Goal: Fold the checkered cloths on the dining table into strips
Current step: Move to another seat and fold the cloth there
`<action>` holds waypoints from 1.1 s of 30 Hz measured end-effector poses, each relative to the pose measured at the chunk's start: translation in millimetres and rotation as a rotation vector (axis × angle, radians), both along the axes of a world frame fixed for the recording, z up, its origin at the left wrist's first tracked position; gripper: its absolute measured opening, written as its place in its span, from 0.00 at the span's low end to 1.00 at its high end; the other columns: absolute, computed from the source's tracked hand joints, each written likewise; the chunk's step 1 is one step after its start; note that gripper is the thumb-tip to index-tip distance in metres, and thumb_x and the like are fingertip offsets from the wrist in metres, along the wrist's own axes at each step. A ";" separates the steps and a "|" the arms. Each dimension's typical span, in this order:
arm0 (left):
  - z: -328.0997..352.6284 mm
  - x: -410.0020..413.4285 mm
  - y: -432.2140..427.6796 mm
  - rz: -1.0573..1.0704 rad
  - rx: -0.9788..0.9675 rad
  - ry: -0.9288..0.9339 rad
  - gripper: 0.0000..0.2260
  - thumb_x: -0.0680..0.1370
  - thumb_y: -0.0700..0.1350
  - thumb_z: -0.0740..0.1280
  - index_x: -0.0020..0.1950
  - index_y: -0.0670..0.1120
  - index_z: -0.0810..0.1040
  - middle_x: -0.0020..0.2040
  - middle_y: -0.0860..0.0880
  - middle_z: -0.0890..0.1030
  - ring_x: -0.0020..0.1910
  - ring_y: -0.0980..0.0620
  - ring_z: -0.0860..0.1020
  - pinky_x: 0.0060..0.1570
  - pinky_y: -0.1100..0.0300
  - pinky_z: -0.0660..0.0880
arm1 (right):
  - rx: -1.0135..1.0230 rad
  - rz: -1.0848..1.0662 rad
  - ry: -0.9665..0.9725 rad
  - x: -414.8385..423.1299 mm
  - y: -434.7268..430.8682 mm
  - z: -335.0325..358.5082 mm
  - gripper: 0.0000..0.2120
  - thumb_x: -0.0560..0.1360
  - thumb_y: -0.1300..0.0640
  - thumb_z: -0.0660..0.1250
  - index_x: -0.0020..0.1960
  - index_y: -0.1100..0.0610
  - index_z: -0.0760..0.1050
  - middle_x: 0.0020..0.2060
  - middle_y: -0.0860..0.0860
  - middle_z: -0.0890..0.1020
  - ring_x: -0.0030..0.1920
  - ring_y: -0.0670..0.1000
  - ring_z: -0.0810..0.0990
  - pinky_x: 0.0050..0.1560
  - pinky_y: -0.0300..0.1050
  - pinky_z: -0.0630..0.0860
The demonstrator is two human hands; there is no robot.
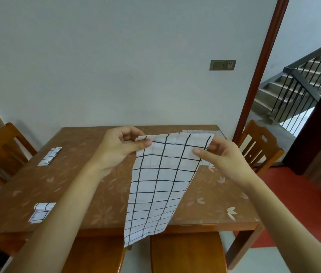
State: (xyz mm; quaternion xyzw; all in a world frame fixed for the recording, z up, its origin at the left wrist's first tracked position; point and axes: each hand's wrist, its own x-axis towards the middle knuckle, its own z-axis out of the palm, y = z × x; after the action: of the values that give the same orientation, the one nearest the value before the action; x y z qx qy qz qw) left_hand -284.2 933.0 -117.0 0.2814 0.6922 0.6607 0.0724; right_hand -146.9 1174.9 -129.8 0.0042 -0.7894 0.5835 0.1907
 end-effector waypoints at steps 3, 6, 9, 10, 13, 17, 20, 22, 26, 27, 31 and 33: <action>2.4 -2.0 -5.1 -0.034 -0.039 0.042 0.15 0.65 0.43 0.78 0.48 0.39 0.83 0.46 0.44 0.86 0.46 0.49 0.84 0.50 0.61 0.81 | -0.007 -0.057 0.020 0.3 3.1 -0.7 0.06 0.78 0.67 0.67 0.42 0.61 0.78 0.26 0.42 0.81 0.29 0.38 0.80 0.36 0.27 0.73; 3.6 -3.2 -10.0 -0.091 -0.125 0.070 0.16 0.68 0.39 0.77 0.53 0.35 0.81 0.51 0.36 0.85 0.49 0.42 0.84 0.51 0.57 0.82 | 0.016 -0.133 0.084 0.6 5.1 0.9 0.18 0.76 0.59 0.72 0.34 0.67 0.70 0.23 0.53 0.67 0.27 0.47 0.68 0.38 0.40 0.70; 2.6 -2.4 -7.4 -0.105 -0.202 0.119 0.07 0.72 0.33 0.76 0.49 0.38 0.83 0.44 0.39 0.86 0.42 0.46 0.85 0.44 0.58 0.83 | -0.008 -0.118 0.132 2.1 7.5 3.8 0.09 0.77 0.67 0.68 0.40 0.57 0.77 0.22 0.40 0.76 0.27 0.38 0.75 0.36 0.27 0.71; 2.4 -1.4 -5.2 -0.096 -0.200 0.126 0.06 0.73 0.32 0.75 0.48 0.38 0.83 0.42 0.42 0.86 0.40 0.48 0.85 0.43 0.60 0.82 | -0.016 -0.098 0.143 4.7 7.3 5.8 0.07 0.77 0.69 0.67 0.46 0.58 0.79 0.25 0.37 0.79 0.29 0.36 0.78 0.37 0.26 0.72; 5.0 1.0 0.6 -0.086 -0.135 0.087 0.07 0.71 0.33 0.76 0.47 0.38 0.83 0.39 0.49 0.85 0.38 0.52 0.84 0.40 0.64 0.81 | -0.062 -0.027 0.150 6.4 10.2 2.8 0.12 0.76 0.68 0.69 0.59 0.64 0.79 0.45 0.48 0.88 0.48 0.45 0.86 0.51 0.37 0.81; 9.2 0.0 2.5 -0.113 -0.142 0.083 0.11 0.70 0.36 0.77 0.49 0.35 0.82 0.43 0.42 0.84 0.40 0.48 0.83 0.43 0.60 0.82 | 0.042 -0.094 0.129 8.3 12.7 -5.3 0.10 0.77 0.66 0.68 0.58 0.63 0.81 0.48 0.51 0.88 0.51 0.47 0.86 0.53 0.39 0.80; 11.1 -0.7 1.8 -0.110 -0.177 0.126 0.08 0.72 0.33 0.76 0.49 0.34 0.81 0.43 0.43 0.84 0.40 0.53 0.83 0.42 0.65 0.80 | 0.011 -0.095 0.143 9.8 15.5 -7.0 0.10 0.79 0.63 0.67 0.58 0.59 0.82 0.40 0.56 0.87 0.44 0.56 0.86 0.47 0.42 0.80; 13.3 -0.9 -0.1 -0.103 -0.190 0.141 0.07 0.71 0.33 0.76 0.48 0.36 0.82 0.43 0.45 0.84 0.40 0.54 0.84 0.43 0.67 0.79 | 0.008 -0.081 0.137 10.4 18.1 -5.4 0.09 0.80 0.59 0.66 0.57 0.55 0.82 0.33 0.67 0.79 0.37 0.71 0.78 0.42 0.53 0.76; 19.4 -1.7 -4.8 -0.089 -0.177 0.185 0.06 0.73 0.31 0.74 0.45 0.40 0.81 0.39 0.51 0.85 0.39 0.55 0.84 0.43 0.67 0.79 | -0.123 0.002 0.105 13.4 18.1 1.4 0.12 0.81 0.64 0.62 0.61 0.58 0.80 0.47 0.68 0.84 0.49 0.66 0.83 0.49 0.49 0.84; 21.1 -1.7 -5.8 -0.088 -0.172 0.204 0.07 0.73 0.30 0.73 0.44 0.41 0.81 0.38 0.52 0.84 0.38 0.55 0.83 0.42 0.66 0.78 | -0.131 0.000 0.095 13.1 17.9 2.0 0.13 0.81 0.65 0.62 0.61 0.57 0.80 0.48 0.68 0.83 0.49 0.65 0.83 0.50 0.51 0.83; 25.7 -1.3 -8.3 -0.085 -0.124 0.222 0.11 0.74 0.27 0.70 0.43 0.43 0.81 0.39 0.51 0.82 0.37 0.57 0.82 0.39 0.68 0.77 | -0.244 0.009 0.101 8.8 16.0 1.1 0.17 0.80 0.69 0.60 0.49 0.56 0.85 0.44 0.52 0.87 0.41 0.51 0.84 0.42 0.41 0.81; 26.1 -0.5 -9.2 -0.114 -0.085 0.188 0.11 0.75 0.27 0.69 0.45 0.42 0.81 0.39 0.53 0.84 0.38 0.59 0.82 0.40 0.68 0.78 | -0.291 0.026 0.106 7.2 14.3 2.0 0.19 0.80 0.70 0.59 0.44 0.56 0.85 0.39 0.53 0.84 0.37 0.50 0.79 0.37 0.37 0.78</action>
State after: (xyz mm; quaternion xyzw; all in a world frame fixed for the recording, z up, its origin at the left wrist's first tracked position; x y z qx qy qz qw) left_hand -284.7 923.8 -90.9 0.3777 0.7061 0.5962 0.0568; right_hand -139.7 1189.2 -127.9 0.0177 -0.6853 0.6930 0.2232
